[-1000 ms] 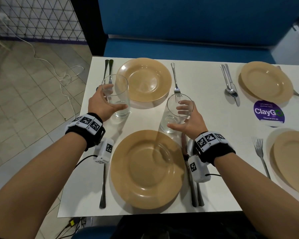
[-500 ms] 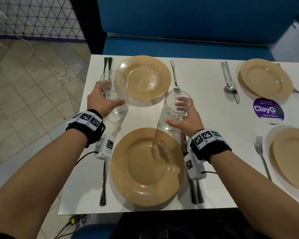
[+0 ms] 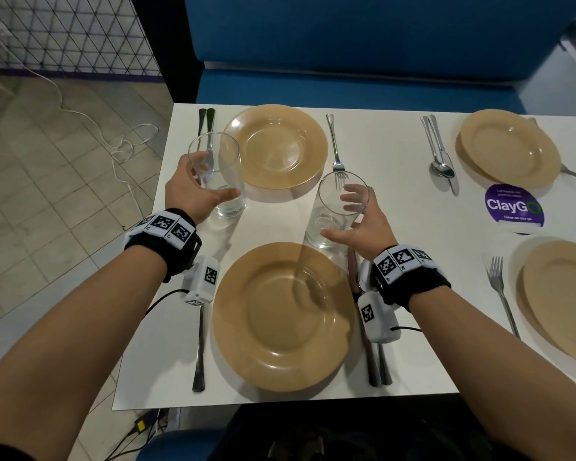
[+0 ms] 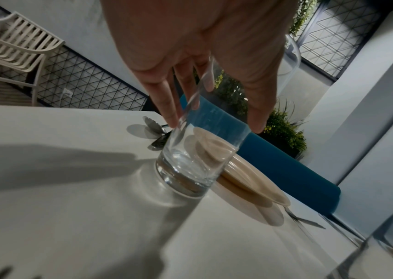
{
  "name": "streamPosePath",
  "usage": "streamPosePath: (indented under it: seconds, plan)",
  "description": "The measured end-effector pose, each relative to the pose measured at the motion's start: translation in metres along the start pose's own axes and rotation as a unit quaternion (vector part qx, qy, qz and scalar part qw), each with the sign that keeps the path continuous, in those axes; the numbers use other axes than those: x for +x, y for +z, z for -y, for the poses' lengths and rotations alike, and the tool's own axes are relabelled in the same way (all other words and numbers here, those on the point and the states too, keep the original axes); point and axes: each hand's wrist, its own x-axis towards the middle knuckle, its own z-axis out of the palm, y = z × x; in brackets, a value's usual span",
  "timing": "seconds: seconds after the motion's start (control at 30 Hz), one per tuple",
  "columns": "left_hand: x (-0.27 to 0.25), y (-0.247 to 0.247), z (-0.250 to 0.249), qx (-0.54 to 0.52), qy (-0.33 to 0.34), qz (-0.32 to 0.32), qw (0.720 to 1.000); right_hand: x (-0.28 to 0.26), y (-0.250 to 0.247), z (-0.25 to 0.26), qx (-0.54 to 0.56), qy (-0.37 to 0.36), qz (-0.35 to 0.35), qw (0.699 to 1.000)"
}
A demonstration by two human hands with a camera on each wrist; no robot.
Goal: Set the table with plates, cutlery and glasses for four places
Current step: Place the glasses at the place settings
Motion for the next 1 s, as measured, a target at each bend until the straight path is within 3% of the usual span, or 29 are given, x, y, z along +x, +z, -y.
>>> streamPosePath:
  seconds: [0.53,0.63,0.77,0.87,1.0]
  plan:
    - [-0.011,0.001,-0.010,-0.002,0.008,-0.009,1.000,-0.003,0.002,0.002,-0.007,-0.010,0.002,1.000]
    - [-0.021,-0.001,-0.025,0.046,0.057,-0.062,0.995,-0.004,-0.011,0.010,-0.016,-0.027,0.015,0.999]
    - [-0.040,0.003,-0.068,0.124,0.183,-0.110,0.969,-0.006,-0.045,0.031,-0.024,-0.078,0.038,0.996]
    - [-0.056,0.038,-0.121,0.122,0.251,-0.073,0.957,0.001,-0.093,0.042,-0.007,-0.106,-0.026,0.994]
    - [-0.081,0.138,-0.196,0.016,0.297,-0.033,0.954,0.022,-0.192,0.033,0.010,-0.126,-0.163,0.979]
